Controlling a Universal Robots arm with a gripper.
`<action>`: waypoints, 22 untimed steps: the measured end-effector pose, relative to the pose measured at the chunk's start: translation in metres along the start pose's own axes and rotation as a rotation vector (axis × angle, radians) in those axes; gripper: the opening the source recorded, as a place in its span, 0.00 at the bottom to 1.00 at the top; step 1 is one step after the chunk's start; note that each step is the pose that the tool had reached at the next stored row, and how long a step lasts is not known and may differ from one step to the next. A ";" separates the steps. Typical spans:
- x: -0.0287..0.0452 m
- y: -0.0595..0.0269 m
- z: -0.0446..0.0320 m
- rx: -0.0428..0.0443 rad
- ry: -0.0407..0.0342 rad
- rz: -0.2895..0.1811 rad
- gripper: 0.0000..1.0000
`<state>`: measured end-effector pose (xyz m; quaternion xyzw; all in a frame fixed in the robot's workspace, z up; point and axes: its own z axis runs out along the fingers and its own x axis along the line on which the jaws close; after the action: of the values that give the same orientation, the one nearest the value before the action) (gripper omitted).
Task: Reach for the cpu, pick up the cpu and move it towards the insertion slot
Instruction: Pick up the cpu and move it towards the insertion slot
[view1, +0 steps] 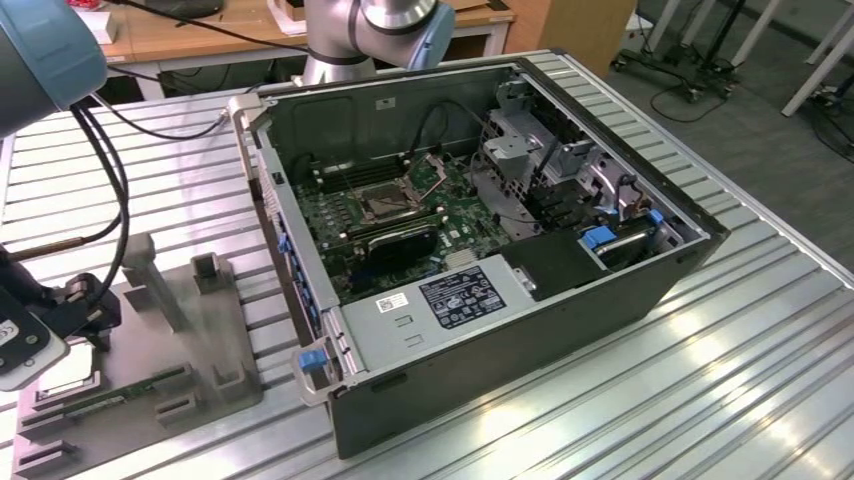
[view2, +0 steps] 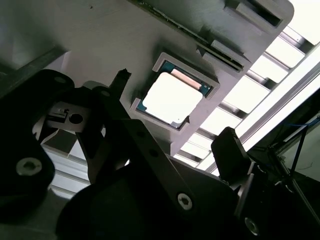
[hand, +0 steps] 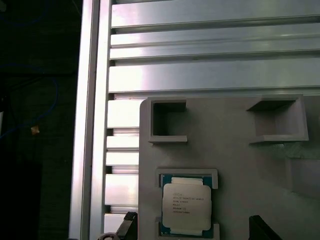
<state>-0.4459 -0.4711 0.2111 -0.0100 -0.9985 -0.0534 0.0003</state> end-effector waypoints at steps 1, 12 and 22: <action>0.0000 -0.0001 0.0007 -0.0002 -0.0002 0.000 0.93; 0.0001 0.0023 0.0188 0.0035 0.0034 0.007 0.93; 0.0002 0.0060 0.0340 0.0132 0.0095 0.018 0.92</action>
<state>-0.4460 -0.4615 0.1779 -0.0185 -0.9987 -0.0468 0.0056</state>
